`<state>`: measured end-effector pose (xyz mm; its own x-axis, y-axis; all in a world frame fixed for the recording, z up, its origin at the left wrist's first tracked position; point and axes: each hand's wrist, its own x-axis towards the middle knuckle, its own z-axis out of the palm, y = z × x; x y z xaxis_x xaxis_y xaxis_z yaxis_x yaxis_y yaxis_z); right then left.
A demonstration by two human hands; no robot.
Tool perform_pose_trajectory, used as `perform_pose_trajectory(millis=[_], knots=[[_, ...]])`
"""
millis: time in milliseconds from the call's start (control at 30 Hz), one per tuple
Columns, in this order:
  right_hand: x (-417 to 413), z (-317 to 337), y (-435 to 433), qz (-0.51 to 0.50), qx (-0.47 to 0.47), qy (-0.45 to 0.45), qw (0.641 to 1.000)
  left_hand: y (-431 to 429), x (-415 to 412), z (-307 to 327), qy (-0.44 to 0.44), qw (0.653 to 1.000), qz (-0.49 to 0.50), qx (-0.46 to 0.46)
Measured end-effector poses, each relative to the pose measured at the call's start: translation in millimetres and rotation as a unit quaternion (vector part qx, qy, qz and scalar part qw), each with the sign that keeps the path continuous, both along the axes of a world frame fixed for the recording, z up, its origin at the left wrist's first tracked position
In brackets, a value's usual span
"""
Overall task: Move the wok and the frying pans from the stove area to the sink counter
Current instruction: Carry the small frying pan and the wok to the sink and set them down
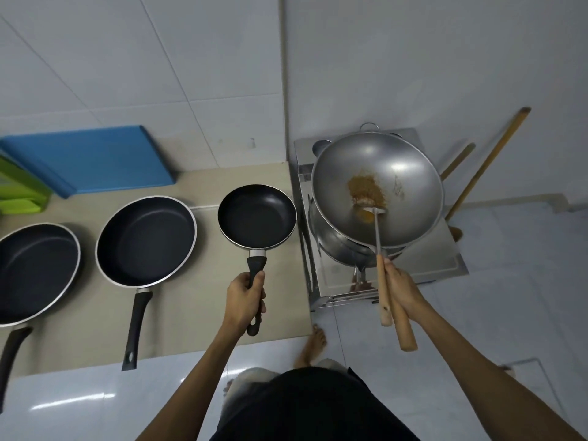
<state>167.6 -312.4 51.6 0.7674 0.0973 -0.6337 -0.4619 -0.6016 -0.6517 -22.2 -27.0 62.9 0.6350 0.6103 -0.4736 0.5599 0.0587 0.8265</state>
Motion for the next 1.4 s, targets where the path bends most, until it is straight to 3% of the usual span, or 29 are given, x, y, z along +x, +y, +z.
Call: perform_pose_trajectory(millis=[367,767,933,1400], knots=[[-62,45,67,0.106,-0.044,-0.048,0.992,67,-93,24,-0.055,0.995,0.072,-0.039],[-210,96,240,0.207,-0.049,-0.090,0.973,200,-309,68,-0.122,0.971,0.199,-0.052],[-236,98,265,0.215,-0.033,-0.104,0.970,222,-344,76,-0.128,0.965,0.225,-0.045],[-335,108,472,0.341,-0.030,-0.129,0.931,359,-479,83,-0.156,0.921,0.358,-0.009]])
